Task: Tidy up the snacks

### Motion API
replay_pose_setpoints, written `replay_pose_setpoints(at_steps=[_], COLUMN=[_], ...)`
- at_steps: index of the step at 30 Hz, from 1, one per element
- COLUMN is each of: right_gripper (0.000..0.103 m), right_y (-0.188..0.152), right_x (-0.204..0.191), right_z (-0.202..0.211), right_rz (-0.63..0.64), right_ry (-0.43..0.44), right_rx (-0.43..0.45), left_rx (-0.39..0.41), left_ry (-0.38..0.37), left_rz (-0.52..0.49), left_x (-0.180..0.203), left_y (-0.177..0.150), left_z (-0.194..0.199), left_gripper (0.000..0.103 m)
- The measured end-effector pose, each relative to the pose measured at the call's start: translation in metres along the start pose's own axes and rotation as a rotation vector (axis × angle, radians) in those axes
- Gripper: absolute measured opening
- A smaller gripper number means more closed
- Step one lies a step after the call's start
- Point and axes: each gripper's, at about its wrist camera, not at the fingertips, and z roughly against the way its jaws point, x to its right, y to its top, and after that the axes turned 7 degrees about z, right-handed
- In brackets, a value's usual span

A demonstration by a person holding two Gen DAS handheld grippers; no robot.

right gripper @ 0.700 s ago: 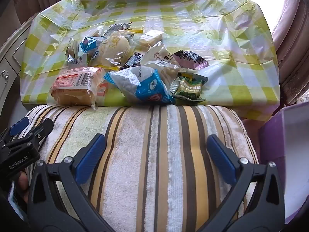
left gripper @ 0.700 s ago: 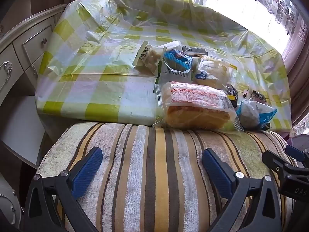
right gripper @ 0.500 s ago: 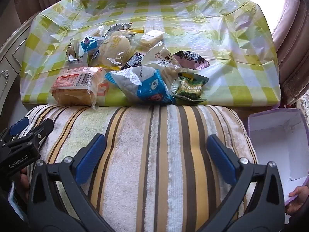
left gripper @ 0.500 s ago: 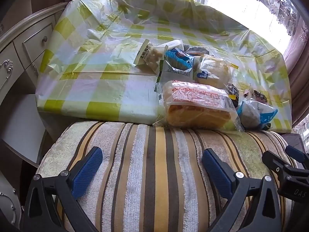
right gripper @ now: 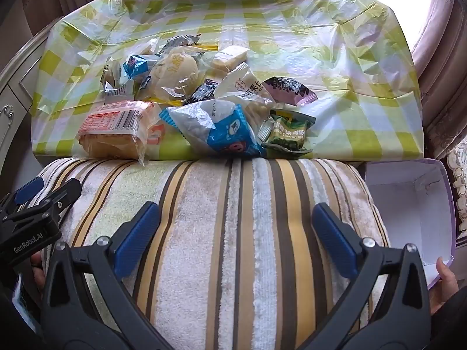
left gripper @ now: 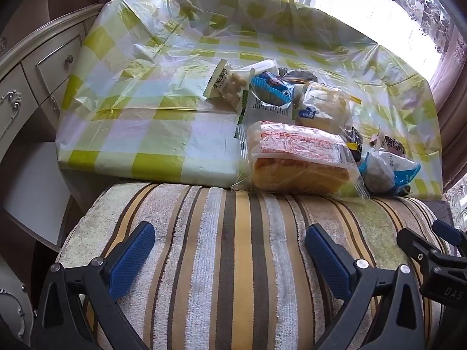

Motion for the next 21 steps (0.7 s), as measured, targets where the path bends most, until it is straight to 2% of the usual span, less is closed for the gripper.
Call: replay_pose_setpoints(at_steps=[12, 21], right_gripper=[0.103, 0.103], right_y=[-0.0005, -0.0047], right_x=[0.0010, -0.0022], right_z=[0.0005, 0.0031], right_rz=[-0.004, -0.005], right_ry=[-0.001, -0.021], right_rx=[0.003, 0.051], left_rx=[0.030, 0.033], left_ry=[0.017, 0.008], left_rz=[-0.007, -0.014], left_x=[0.0032, 0.0034], left_y=[-0.0044, -0.0019], left_z=[0.0044, 0.0026], left_gripper=[0.103, 0.103])
